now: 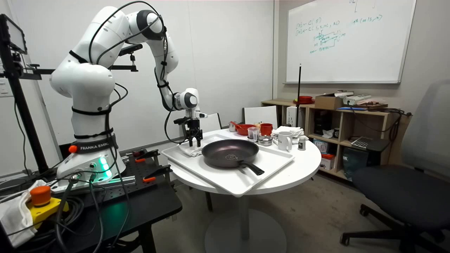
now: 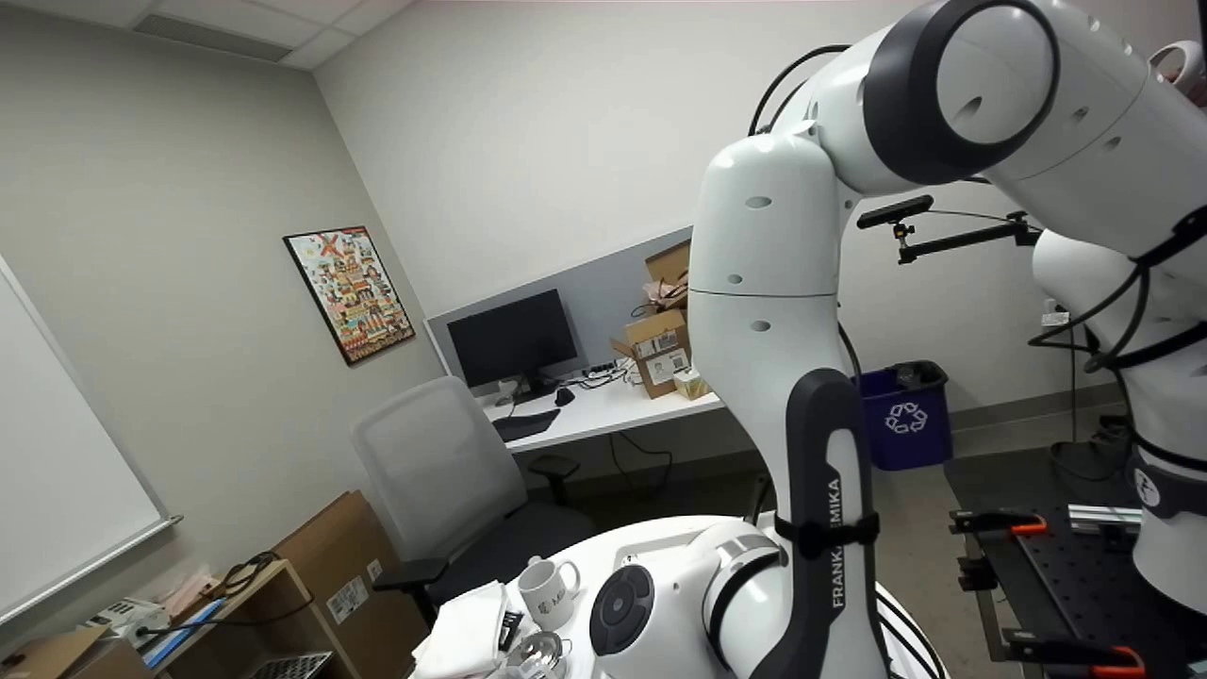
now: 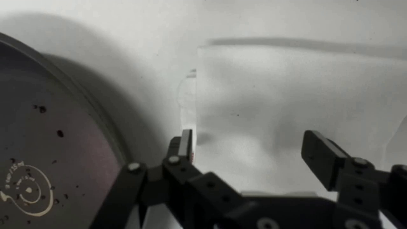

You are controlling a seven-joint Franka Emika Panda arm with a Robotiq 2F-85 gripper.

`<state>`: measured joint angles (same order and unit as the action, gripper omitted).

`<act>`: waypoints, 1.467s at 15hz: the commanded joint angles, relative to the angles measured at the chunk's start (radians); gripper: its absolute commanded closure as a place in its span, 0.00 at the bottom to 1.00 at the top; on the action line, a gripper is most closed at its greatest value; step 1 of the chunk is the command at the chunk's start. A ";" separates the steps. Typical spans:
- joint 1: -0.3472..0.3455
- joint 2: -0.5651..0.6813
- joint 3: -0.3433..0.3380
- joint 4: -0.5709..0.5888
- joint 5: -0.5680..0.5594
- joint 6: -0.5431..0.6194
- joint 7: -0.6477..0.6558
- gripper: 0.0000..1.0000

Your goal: Use the towel to wipe the pan

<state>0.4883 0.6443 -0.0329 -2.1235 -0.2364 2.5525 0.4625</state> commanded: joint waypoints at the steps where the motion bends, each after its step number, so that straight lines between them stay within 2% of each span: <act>1: -0.043 0.008 0.028 0.006 0.026 -0.014 -0.032 0.00; 15: -0.213 0.061 0.142 0.020 0.163 0.023 -0.234 0.00; 22: -0.220 0.092 0.133 0.031 0.185 0.022 -0.232 0.00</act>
<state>0.2765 0.7182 0.0967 -2.1055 -0.0797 2.5627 0.2542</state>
